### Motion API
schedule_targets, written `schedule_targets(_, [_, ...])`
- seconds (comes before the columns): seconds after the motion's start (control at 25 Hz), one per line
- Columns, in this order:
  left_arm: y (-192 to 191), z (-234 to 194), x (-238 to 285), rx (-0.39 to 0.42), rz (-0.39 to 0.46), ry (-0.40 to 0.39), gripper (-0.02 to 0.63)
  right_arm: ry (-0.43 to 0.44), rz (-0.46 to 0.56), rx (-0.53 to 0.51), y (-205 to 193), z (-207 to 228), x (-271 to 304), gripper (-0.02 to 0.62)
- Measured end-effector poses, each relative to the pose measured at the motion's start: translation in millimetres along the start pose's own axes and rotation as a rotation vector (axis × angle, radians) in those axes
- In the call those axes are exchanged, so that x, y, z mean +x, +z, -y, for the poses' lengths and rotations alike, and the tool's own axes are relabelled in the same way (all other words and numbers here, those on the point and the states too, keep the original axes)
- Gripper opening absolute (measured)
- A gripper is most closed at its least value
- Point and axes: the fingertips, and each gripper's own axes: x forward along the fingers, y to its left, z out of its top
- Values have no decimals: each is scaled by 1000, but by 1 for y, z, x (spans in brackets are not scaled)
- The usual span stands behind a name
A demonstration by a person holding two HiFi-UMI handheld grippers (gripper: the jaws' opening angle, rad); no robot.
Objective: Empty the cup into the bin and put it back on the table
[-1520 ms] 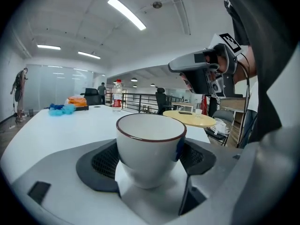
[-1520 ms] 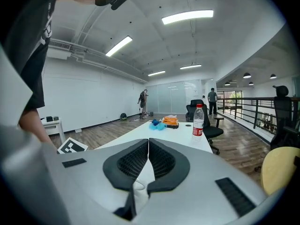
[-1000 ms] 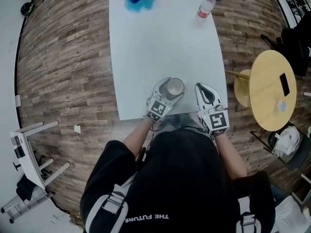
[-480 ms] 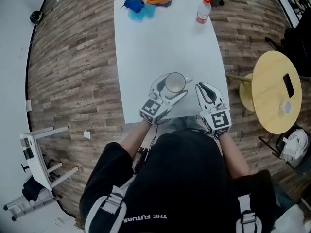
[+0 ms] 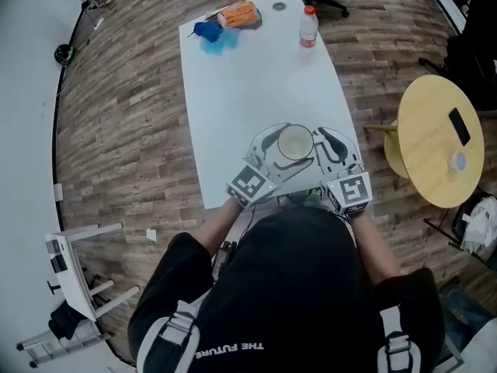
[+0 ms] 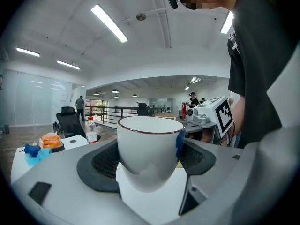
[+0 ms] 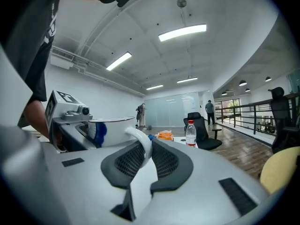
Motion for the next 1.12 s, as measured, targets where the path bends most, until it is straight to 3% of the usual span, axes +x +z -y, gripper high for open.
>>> schedule_targets(0.16, [6, 13, 16, -10, -4, -61, 377, -73, -1, 117, -3, 15, -19, 52])
schedule_targets(0.32, [8, 38, 54, -23, -21, -183, 377, -207, -7, 168, -13, 49, -54, 51])
schedule_targets(0.48, [5, 91, 107, -9, -55, -371, 377, -391, -18, 212, -34, 91, -120, 51])
schedule_targets(0.76, [-5, 232, 203, 27, -146, -732, 377, -743, -39, 311, -77, 152, -283, 51])
schedule_targets(0.96, [-31, 307, 247, -7, -262, -914, 377, -905, -64, 418, -119, 172, -365, 51])
schedule_targets(1.12, [-82, 351, 274, -85, -462, -1031, 377, -993, -122, 578, -180, 177, -410, 51])
